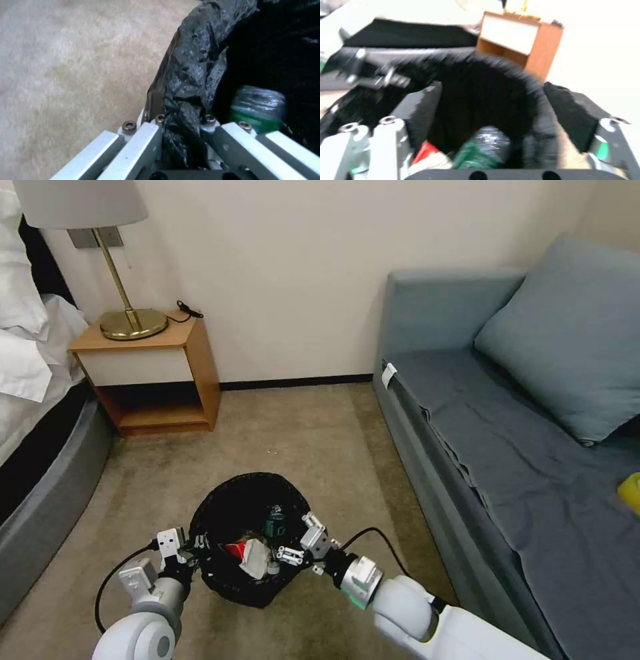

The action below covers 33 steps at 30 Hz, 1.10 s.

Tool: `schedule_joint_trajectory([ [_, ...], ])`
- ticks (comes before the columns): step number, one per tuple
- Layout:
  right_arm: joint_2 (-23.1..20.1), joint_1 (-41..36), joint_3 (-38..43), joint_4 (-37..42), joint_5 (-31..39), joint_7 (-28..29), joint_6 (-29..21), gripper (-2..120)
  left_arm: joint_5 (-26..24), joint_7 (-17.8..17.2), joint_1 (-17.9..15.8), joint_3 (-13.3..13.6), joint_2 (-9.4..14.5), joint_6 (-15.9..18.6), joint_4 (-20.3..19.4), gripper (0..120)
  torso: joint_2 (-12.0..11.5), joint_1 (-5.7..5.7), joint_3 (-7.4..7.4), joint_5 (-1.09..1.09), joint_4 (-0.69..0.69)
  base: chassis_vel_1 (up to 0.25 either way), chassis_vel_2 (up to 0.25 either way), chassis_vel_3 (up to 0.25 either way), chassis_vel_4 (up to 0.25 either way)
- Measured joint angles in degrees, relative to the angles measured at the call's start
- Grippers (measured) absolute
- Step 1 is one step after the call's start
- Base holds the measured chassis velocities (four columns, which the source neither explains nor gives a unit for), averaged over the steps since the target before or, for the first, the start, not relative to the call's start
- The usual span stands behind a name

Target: Pick up the trash bin, then pick up the garbage on the floor and place it into the trash bin.

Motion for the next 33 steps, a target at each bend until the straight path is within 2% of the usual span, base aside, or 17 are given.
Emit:
schedule_joint_trajectory([
  [1,0.0,0.0,0.0,0.0,0.0,0.0,0.0,85,0.0,0.0,0.0,0.0,0.0,0.0,0.0,3,0.0,0.00,0.00,0.00,0.00,0.000,0.000,0.000,0.000],
  [4,-0.8,-1.5,2.8,1.6,-0.4,0.2,0.5,97,-3.4,-2.4,-0.2,0.0,0.0,1.4,0.9,3,0.0,0.00,0.00,-0.01,0.00,0.000,0.000,0.000,0.000],
  [5,-0.8,-1.5,2.8,1.6,-0.4,0.2,0.5,97,-3.4,-2.4,-0.2,0.0,0.0,1.4,0.9,3,0.0,0.00,0.00,-0.01,0.00,0.000,0.000,0.000,0.000],
  [9,-1.6,-4.3,6.8,3.4,-0.6,0.2,0.8,100,-9.4,-6.8,-1.0,0.0,0.1,3.9,1.9,3,0.0,0.00,0.00,-0.01,0.00,0.000,0.000,0.000,0.000],
  [10,-1.6,-4.3,6.8,3.4,-0.6,0.2,0.8,100,-9.4,-6.8,-1.0,0.0,0.1,3.9,1.9,3,0.0,0.00,0.00,-0.01,0.00,0.000,0.000,0.000,0.000],
  [11,-1.9,-5.5,8.1,4.0,-0.7,0.1,1.0,100,-11.9,-9.1,-1.5,0.1,0.1,5.0,2.4,3,0.0,0.00,0.00,-0.01,0.00,0.000,0.000,0.000,0.000],
  [14,-2.0,-9.9,11.9,5.1,-1.5,-0.2,1.6,100,-14.0,-14.3,-3.0,0.2,0.4,6.3,4.4,2,0.0,0.00,0.00,0.04,0.01,0.000,0.000,0.000,0.000],
  [15,-2.0,-9.9,11.9,5.1,-1.5,-0.2,1.6,100,-14.0,-14.3,-3.0,0.2,0.4,6.3,4.4,2,0.0,0.00,0.00,0.04,0.01,0.000,0.000,0.000,0.000],
  [18,-1.7,-12.4,14.0,5.5,-2.6,-0.5,2.4,100,-15.3,-17.1,-4.2,0.3,0.8,7.7,5.5,1,0.0,0.00,-0.02,0.07,0.01,0.000,0.000,0.000,0.000],
  [24,-1.6,-14.1,15.8,6.5,-3.0,-0.5,2.5,100,-16.0,-18.3,-5.4,0.7,1.5,8.4,6.5,1,0.0,-0.01,-0.02,0.04,0.03,0.000,0.000,0.000,0.000],
  [31,-1.4,-14.8,17.2,6.9,-3.0,-0.4,2.5,100,-16.0,-17.6,-5.7,1.2,2.7,9.0,6.3,1,0.0,0.00,0.00,-0.02,0.01,0.000,0.000,0.000,0.000],
  [33,-1.4,-15.2,17.6,7.0,-3.0,-0.3,2.5,100,-15.9,-17.6,-5.8,1.3,3.3,9.1,6.1,9,0.0,0.00,0.01,-0.04,0.01,0.000,0.000,0.000,0.000],
])
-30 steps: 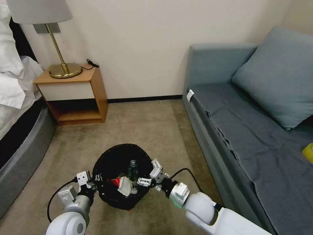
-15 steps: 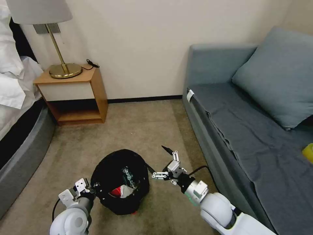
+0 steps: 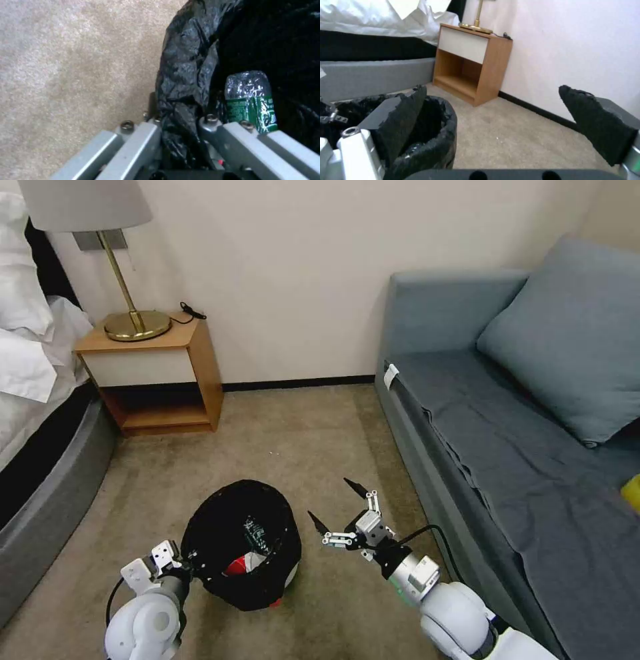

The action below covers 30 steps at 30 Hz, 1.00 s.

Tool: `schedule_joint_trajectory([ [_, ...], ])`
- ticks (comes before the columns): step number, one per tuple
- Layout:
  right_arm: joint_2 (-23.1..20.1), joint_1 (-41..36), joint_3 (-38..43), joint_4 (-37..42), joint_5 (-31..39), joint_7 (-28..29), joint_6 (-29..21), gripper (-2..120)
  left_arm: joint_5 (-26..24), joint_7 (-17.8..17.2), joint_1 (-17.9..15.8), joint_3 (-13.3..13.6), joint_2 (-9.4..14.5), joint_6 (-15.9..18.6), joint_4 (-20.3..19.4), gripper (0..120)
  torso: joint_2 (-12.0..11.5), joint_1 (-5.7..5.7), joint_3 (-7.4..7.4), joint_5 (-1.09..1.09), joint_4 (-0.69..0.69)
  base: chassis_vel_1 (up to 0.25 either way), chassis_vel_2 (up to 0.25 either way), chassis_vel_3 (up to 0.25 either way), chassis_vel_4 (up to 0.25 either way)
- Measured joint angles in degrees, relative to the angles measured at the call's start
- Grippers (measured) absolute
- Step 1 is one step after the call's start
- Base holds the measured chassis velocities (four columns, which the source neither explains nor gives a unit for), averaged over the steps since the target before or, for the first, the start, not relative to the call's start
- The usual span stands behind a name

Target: Pick up the trash bin, then pick up the garbage on the floor and place it into the trash bin.

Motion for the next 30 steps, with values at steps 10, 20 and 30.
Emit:
schedule_joint_trajectory([
  [10,0.0,-1.1,1.7,0.8,0.8,0.2,-0.3,100,0.0,1.1,-0.1,0.5,1.7,0.8,-3.4,42,0.0,0.01,0.01,-0.01,-0.03,0.000,0.000,0.000,0.000],
  [20,-0.4,-0.8,3.2,1.6,2.6,0.5,-0.7,100,0.6,0.9,0.8,0.1,2.1,1.1,-8.1,80,0.0,0.01,0.00,0.02,-0.01,0.000,0.000,0.000,0.000],
  [30,0.1,-1.2,5.5,4.5,5.2,3.1,-2.5,100,12.0,4.4,3.5,-1.5,3.3,-0.6,-17.8,100,0.0,0.01,0.00,0.04,-0.01,0.000,0.000,0.000,0.000],
])
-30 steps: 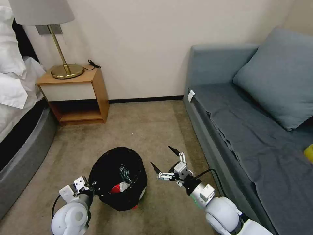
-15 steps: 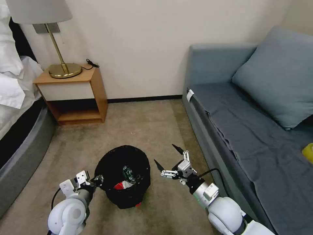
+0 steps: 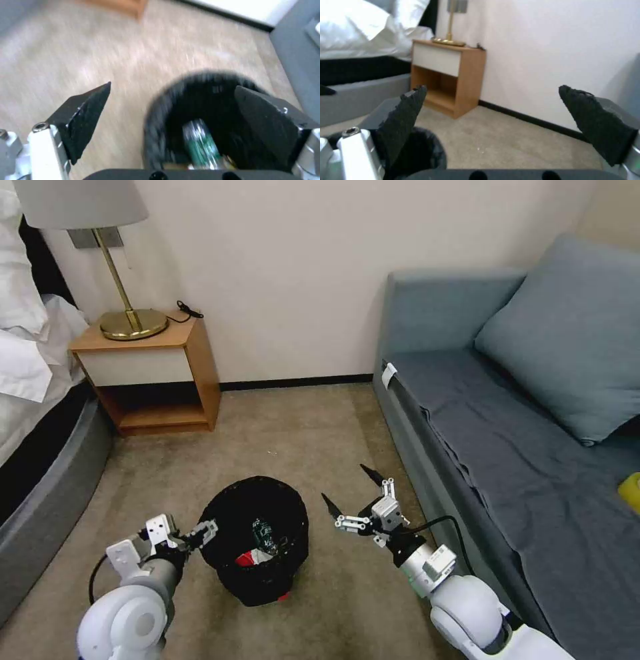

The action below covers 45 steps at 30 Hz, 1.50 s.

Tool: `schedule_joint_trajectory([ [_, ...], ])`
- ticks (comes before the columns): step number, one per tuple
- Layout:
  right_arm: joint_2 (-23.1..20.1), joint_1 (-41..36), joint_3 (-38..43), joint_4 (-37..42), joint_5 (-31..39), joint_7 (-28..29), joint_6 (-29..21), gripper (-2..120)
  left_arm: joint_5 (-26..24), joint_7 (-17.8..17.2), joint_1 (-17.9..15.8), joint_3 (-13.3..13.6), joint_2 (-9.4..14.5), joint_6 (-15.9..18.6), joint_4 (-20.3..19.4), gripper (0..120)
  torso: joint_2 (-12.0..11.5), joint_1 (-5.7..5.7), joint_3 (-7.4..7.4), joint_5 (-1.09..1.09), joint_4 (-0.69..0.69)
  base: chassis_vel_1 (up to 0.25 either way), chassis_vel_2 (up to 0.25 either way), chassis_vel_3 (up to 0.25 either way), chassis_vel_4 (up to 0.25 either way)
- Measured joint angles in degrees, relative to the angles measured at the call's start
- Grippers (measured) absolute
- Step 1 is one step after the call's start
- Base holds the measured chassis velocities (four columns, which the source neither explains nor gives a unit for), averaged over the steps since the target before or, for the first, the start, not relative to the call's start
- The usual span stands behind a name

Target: Pick up the trash bin, then pick up the garbage on the floor and place it into the trash bin.

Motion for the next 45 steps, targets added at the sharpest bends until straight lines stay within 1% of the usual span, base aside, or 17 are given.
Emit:
schedule_joint_trajectory([
  [1,0.0,0.0,0.0,0.0,0.0,0.0,0.0,100,0.0,0.0,0.0,0.0,0.0,0.0,0.0,100,0.0,0.00,0.00,0.00,0.00,0.000,0.000,0.000,0.000],
  [2,0.3,0.0,0.8,0.4,0.9,0.6,-0.3,100,4.3,2.2,0.2,-0.1,0.0,-3.1,-0.1,100,0.0,0.00,0.00,-0.01,0.00,0.000,0.000,0.000,0.000],
  [3,0.5,0.0,1.1,0.6,1.4,1.1,-0.4,100,6.5,3.2,0.4,-0.2,-0.1,-5.0,-0.1,100,0.0,0.00,0.00,-0.01,0.00,0.000,0.000,0.000,0.000],
  [4,1.0,-0.1,1.8,1.2,2.8,2.5,-0.9,100,11.5,6.1,0.7,-0.1,-0.5,-10.2,0.5,100,0.0,0.00,0.00,0.01,0.00,0.000,0.000,0.000,0.000],
  [5,1.4,-0.3,2.4,1.8,3.9,3.7,-1.4,100,14.1,8.0,1.0,0.2,-1.0,-13.3,1.1,100,0.0,0.00,0.00,0.00,0.01,0.000,0.000,0.000,0.000],
  [6,1.4,-0.3,2.4,1.8,3.9,3.7,-1.4,100,14.1,8.0,1.0,0.2,-1.0,-13.3,1.1,100,0.0,0.00,0.00,0.00,0.01,0.000,0.000,0.000,0.000],
  [8,2.1,-0.9,3.9,3.0,5.0,5.5,-2.4,100,20.4,11.7,1.6,1.2,-2.2,-19.3,2.4,100,0.0,0.00,0.00,0.00,0.01,0.000,0.000,0.000,0.000],
  [10,2.5,-2.0,6.6,4.4,6.4,6.6,-3.8,100,25.7,14.7,1.9,1.8,-3.5,-23.9,3.3,100,0.0,0.00,0.00,-0.02,0.01,0.000,0.000,0.000,0.000],
  [11,2.5,-2.0,6.6,4.4,6.4,6.6,-3.8,100,25.7,14.7,1.9,1.8,-3.5,-23.9,3.3,100,0.0,0.00,0.00,-0.02,0.01,0.000,0.000,0.000,0.000],
  [14,2.6,-3.9,11.3,6.2,8.3,7.7,-5.5,100,28.7,15.8,2.0,2.5,-5.5,-27.4,2.9,100,0.0,0.00,0.00,-0.01,0.00,0.000,0.000,0.000,0.000],
  [15,2.6,-3.9,11.3,6.2,8.3,7.7,-5.5,100,28.7,15.8,2.0,2.5,-5.5,-27.4,2.9,100,0.0,0.00,0.00,-0.01,0.00,0.000,0.000,0.000,0.000],
  [18,3.4,-5.7,14.6,7.3,8.6,8.1,-6.6,100,33.1,16.5,2.4,2.5,-7.9,-30.8,2.4,100,0.0,0.00,0.00,0.01,-0.01,0.000,0.000,0.000,0.000],
  [24,5.3,-8.9,17.4,9.1,6.9,8.5,-8.5,100,34.2,17.1,4.5,2.4,-10.5,-32.9,2.6,100,0.0,0.00,0.00,0.00,0.01,0.000,0.000,0.000,0.000],
  [30,7.8,-12.4,19.4,10.6,4.4,7.8,-9.7,100,33.3,16.6,6.7,2.5,-11.6,-33.9,3.1,100,0.0,0.00,0.00,-0.02,0.01,0.000,0.000,0.000,0.000],
  [35,11.2,-15.4,19.7,11.7,1.2,7.5,-9.8,100,32.5,15.2,8.5,2.9,-12.6,-33.9,3.1,100,0.0,0.00,0.00,-0.01,0.00,0.000,0.000,0.000,0.000],
  [40,14.9,-18.2,19.5,12.5,-2.3,7.3,-9.3,100,33.0,13.1,10.2,4.3,-13.6,-34.5,2.3,100,0.0,0.00,-0.01,-0.01,0.00,0.000,0.000,0.000,0.000],
  [45,17.7,-20.5,19.6,13.5,-4.7,6.7,-9.1,100,34.4,11.1,12.2,7.8,-15.2,-35.1,0.3,100,0.0,0.00,-0.01,-0.01,0.00,0.000,0.000,0.000,0.000],
])
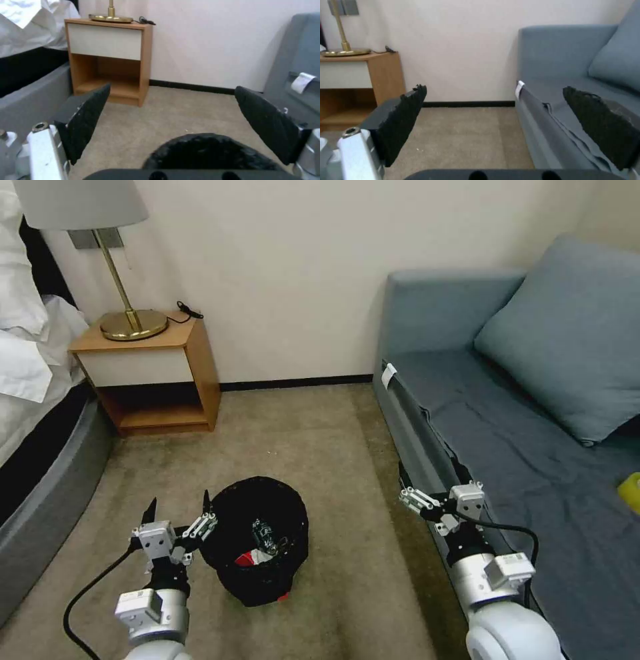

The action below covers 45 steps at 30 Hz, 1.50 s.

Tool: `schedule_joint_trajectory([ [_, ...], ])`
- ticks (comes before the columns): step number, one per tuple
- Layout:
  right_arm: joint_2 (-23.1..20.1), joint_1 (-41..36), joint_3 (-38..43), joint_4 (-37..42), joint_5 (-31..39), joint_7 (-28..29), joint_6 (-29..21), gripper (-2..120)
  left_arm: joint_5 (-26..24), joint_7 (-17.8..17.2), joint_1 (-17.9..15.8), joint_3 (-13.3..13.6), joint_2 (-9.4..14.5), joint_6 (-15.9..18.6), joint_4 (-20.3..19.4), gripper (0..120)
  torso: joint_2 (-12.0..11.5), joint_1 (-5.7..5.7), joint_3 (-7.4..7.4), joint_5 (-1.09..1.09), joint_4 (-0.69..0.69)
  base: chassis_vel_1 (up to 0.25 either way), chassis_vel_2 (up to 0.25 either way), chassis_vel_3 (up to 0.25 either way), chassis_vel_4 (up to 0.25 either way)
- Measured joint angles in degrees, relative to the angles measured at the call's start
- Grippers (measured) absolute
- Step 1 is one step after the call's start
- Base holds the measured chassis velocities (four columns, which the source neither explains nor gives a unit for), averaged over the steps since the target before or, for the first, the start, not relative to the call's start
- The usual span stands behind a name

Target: Pick up the trash bin, then pick up the garbage on the floor and place it into the trash bin.

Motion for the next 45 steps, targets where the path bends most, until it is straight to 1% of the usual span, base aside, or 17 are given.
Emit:
schedule_joint_trajectory([
  [3,1.1,-1.0,0.1,0.3,-1.0,-0.4,0.1,100,1.1,-0.1,0.4,1.4,-0.8,-0.7,-0.2,100,0.0,0.00,0.00,0.00,0.00,0.000,0.000,0.000,0.000],
  [9,1.6,-2.1,0.3,0.6,-1.6,-0.9,0.5,100,1.7,0.9,0.7,1.7,-0.6,-1.9,-0.3,100,0.0,0.00,0.00,0.00,0.00,0.000,0.000,0.000,0.000],
  [11,1.8,-2.5,0.3,0.7,-2.0,-1.3,0.7,100,2.5,2.3,0.8,1.7,-0.5,-3.0,0.1,100,0.0,0.00,0.00,0.00,0.00,0.000,0.000,0.000,0.000],
  [14,2.2,-2.8,0.1,0.7,-2.4,-1.6,1.0,100,4.5,5.4,1.3,1.6,-0.2,-4.9,0.7,100,0.0,0.00,0.00,0.00,0.00,0.000,0.000,0.000,0.000],
  [15,2.2,-2.8,0.1,0.7,-2.4,-1.6,1.0,100,4.5,5.4,1.3,1.6,-0.2,-4.9,0.7,100,0.0,0.00,0.00,0.00,0.00,0.000,0.000,0.000,0.000],
  [17,2.5,-2.9,-0.1,0.7,-2.6,-1.7,1.1,100,5.3,7.2,1.6,1.4,0.0,-6.1,1.2,100,0.0,0.00,0.00,0.00,0.00,0.000,0.000,0.000,0.000],
  [19,2.6,-3.0,-0.1,0.7,-2.8,-1.9,1.3,100,5.2,7.8,1.8,1.6,0.1,-6.3,1.2,100,0.0,0.00,0.00,0.00,0.00,0.000,0.000,0.000,0.000],
  [25,3.1,-3.4,-0.1,0.6,-3.9,-1.9,1.8,100,5.0,8.1,2.0,1.6,0.4,-6.4,1.5,100,0.0,0.00,0.00,0.00,0.00,0.000,0.000,0.000,0.000],
  [28,3.5,-3.6,-0.1,0.4,-4.4,-2.1,2.2,100,4.7,9.0,2.1,1.3,0.7,-7.1,1.9,100,0.0,0.00,0.00,0.00,0.00,0.000,0.000,0.000,0.000],
  [45,3.5,-3.9,0.2,0.3,-5.0,-2.9,2.2,100,4.2,9.0,2.0,1.1,1.0,-7.1,2.0,100,0.0,0.00,0.00,0.00,0.00,0.000,0.000,0.000,0.000],
])
